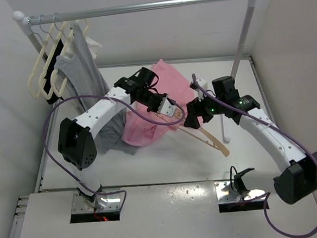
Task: Place the t-shirt on the hanger
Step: Grab a hanger with the right arm, then place tshirt on hanger
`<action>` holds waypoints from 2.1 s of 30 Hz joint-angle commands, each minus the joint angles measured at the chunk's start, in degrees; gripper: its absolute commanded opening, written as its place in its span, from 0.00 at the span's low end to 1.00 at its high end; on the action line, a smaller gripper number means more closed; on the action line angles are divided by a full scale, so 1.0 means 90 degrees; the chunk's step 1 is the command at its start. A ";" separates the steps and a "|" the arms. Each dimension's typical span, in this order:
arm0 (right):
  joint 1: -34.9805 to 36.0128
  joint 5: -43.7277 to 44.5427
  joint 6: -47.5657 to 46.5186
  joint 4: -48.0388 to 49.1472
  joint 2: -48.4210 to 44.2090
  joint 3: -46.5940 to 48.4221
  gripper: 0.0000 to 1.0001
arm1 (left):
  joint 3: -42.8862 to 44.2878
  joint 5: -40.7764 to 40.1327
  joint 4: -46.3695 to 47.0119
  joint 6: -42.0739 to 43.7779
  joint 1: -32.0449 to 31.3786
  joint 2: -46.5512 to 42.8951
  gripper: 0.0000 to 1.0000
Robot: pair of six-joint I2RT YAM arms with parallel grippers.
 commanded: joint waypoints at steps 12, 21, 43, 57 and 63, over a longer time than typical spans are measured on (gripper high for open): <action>0.0296 -0.0461 0.0564 0.1760 0.0535 -0.0505 0.00 | 0.0301 0.0484 -0.0065 -0.0589 0.0064 -0.0107 0.27; 0.0296 0.0554 0.0330 0.0755 0.0369 -0.0350 0.00 | -0.0197 0.0493 -0.0065 -0.1709 0.0717 -0.1043 1.00; 0.0238 0.0927 0.0056 -0.0516 -0.0988 0.0051 0.00 | -0.3391 -0.2836 0.0823 -0.2788 0.0494 -0.1044 0.81; 0.0238 0.0800 0.0183 -0.0311 -0.0988 -0.0076 0.00 | -0.3508 -0.2709 0.1566 -0.3862 0.0220 -0.0683 0.44; 0.0238 0.0800 0.0183 -0.0652 -0.0988 -0.0076 0.00 | -0.3508 -0.2622 0.1410 -0.3627 0.0220 -0.0750 0.10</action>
